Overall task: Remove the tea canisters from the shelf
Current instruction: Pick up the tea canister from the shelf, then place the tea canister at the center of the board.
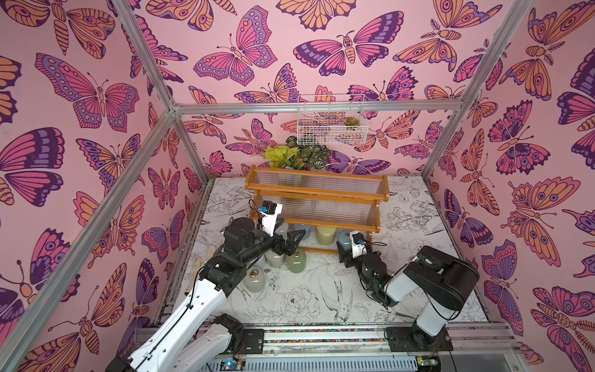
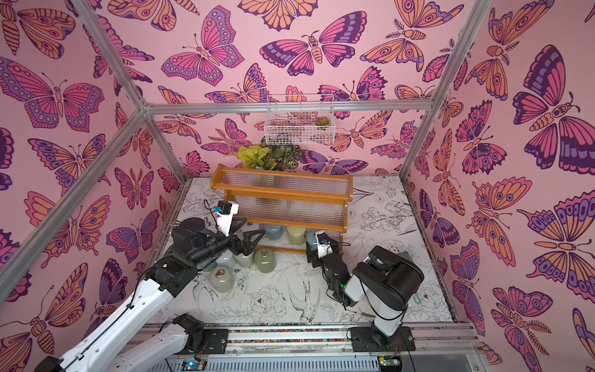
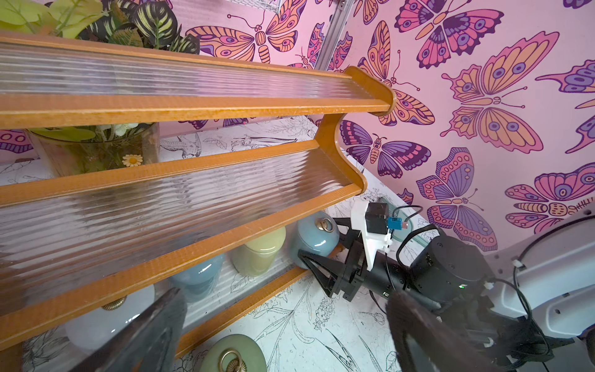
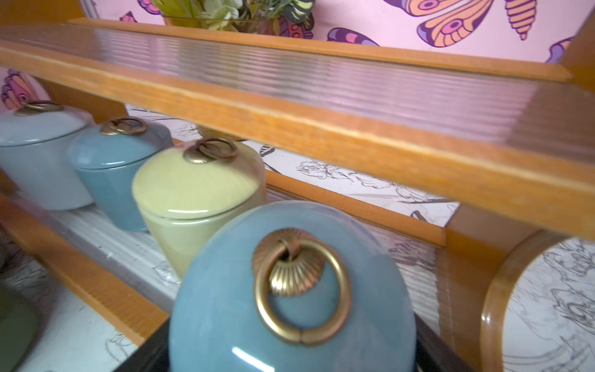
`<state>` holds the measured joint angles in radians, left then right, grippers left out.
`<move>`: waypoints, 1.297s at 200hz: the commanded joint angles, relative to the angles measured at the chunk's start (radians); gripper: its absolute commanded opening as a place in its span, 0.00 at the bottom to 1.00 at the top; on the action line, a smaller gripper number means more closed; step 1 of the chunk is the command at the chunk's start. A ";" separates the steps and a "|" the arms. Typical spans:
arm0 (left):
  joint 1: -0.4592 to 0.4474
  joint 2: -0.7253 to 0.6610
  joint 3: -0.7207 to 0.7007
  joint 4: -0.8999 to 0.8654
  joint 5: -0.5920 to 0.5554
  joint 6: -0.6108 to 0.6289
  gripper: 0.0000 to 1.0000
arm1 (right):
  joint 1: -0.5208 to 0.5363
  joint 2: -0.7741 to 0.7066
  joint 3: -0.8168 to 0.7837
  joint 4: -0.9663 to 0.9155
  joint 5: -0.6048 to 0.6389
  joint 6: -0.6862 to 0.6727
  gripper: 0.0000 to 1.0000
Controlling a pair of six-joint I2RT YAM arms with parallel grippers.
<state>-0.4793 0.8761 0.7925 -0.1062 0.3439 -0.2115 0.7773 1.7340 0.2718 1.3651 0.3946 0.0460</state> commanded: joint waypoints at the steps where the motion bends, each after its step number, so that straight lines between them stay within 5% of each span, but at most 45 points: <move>1: -0.004 -0.012 0.004 -0.015 -0.003 0.016 1.00 | 0.034 -0.024 0.007 0.057 -0.087 -0.029 0.62; 139: -0.004 -0.005 0.024 -0.038 -0.008 0.011 1.00 | 0.319 0.005 -0.036 0.049 -0.280 -0.009 0.63; 259: -0.004 -0.025 0.037 -0.081 -0.029 0.008 1.00 | 0.392 0.303 0.329 0.063 -0.495 -0.025 0.65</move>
<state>-0.4789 0.8696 0.8062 -0.1593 0.3279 -0.2100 1.1622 1.9858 0.5259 1.3258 -0.0570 0.0216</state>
